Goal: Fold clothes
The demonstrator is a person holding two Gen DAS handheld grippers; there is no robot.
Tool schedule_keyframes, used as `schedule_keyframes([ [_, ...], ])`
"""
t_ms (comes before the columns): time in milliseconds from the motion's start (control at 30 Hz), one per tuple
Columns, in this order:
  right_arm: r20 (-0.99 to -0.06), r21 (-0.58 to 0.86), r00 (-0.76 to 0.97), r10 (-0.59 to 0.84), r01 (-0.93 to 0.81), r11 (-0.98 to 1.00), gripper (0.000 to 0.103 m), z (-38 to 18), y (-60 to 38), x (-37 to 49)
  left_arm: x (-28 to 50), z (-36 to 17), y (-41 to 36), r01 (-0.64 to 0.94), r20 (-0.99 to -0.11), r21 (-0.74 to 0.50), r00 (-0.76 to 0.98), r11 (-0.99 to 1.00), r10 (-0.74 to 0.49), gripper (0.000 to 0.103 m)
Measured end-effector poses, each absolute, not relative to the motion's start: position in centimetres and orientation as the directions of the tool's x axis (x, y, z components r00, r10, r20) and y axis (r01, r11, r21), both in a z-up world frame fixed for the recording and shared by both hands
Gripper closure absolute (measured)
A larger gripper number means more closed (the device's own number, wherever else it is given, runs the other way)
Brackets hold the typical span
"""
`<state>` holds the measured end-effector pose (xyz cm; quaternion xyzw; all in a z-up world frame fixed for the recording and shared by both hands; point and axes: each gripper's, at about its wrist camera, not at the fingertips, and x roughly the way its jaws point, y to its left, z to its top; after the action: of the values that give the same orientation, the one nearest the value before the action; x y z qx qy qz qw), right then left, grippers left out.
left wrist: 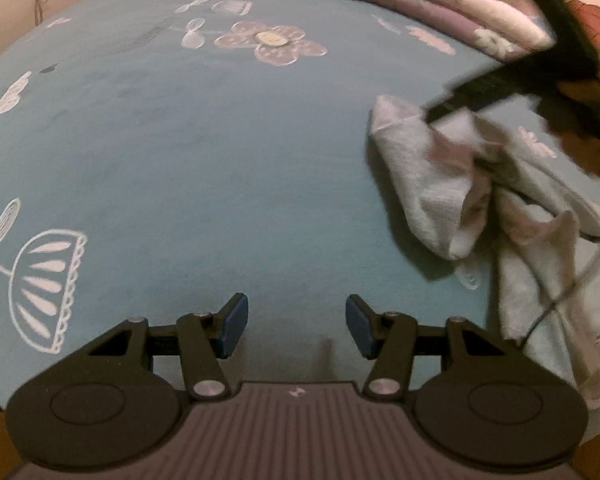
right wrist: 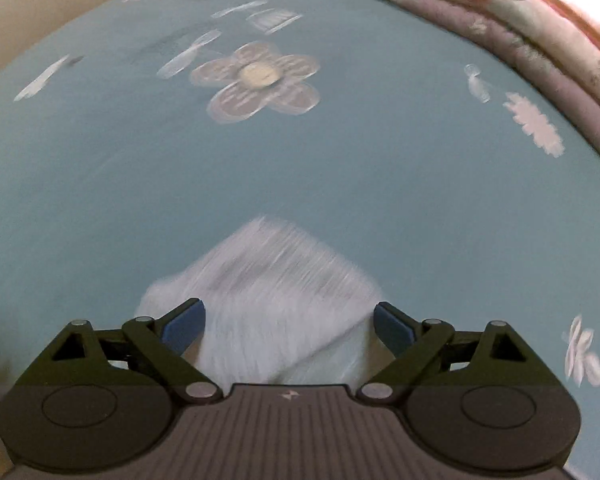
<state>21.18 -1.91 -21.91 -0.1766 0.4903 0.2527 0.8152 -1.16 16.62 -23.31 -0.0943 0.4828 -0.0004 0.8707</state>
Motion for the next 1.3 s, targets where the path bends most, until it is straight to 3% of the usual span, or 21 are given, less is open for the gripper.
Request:
schedule_keyframes([
  [267,-0.873,-0.023,0.414,0.256,-0.560,0.828,0.008,-21.8,-2.2,26.4,1.1,-22.5,14.4,0.046,-0.800,-0.197,0.571,0.979,-0.188,0.049],
  [467,-0.880,-0.018,0.356,0.314,-0.686,0.727,0.008,-20.2,-3.6,23.2,5.1,-23.6,12.1,0.119,-0.763,-0.279,0.575,0.953,-0.295,0.054],
  [533,-0.891,-0.027,0.331,0.311,-0.722,0.691,0.008,-19.8,-4.9,22.2,6.2,-24.2,11.3,0.115,-0.767,-0.261,0.578,0.958,-0.278,0.054],
  [600,-0.902,-0.039,0.312,0.299,-0.748,0.663,0.008,-19.7,-6.4,21.3,6.8,-24.6,10.9,0.091,-0.783,-0.196,0.584,0.976,-0.212,0.086],
  [667,-0.916,-0.058,0.298,0.269,-0.762,0.645,0.008,-20.1,-7.8,20.6,7.5,-24.9,11.1,0.052,-0.798,-0.156,0.581,0.986,-0.157,0.096],
  [733,-0.928,-0.056,0.269,0.259,-0.785,0.617,0.009,-20.8,-9.0,20.1,8.1,-24.5,11.6,0.033,-0.790,-0.140,0.598,0.990,-0.131,0.098],
  [800,-0.944,-0.056,0.235,0.233,-0.807,0.587,0.023,-21.9,-9.6,19.6,8.7,-23.7,11.9,0.034,-0.777,-0.119,0.619,0.992,-0.115,0.098],
  [867,-0.962,-0.003,0.156,0.226,-0.829,0.559,0.063,-23.0,-10.1,19.3,9.7,-23.0,12.1,0.037,-0.762,-0.100,0.640,0.994,-0.100,0.098],
  [933,-0.965,-0.017,0.161,0.207,-0.826,0.564,0.095,-23.6,-10.4,19.2,10.7,-22.3,12.2,0.044,-0.746,-0.081,0.660,0.996,-0.090,0.098],
  [1300,-0.879,-0.234,0.454,0.149,-0.680,0.695,0.095,-21.5,-11.7,23.9,18.2,-20.1,9.6,0.121,-0.668,0.030,0.741,0.992,-0.070,0.098],
])
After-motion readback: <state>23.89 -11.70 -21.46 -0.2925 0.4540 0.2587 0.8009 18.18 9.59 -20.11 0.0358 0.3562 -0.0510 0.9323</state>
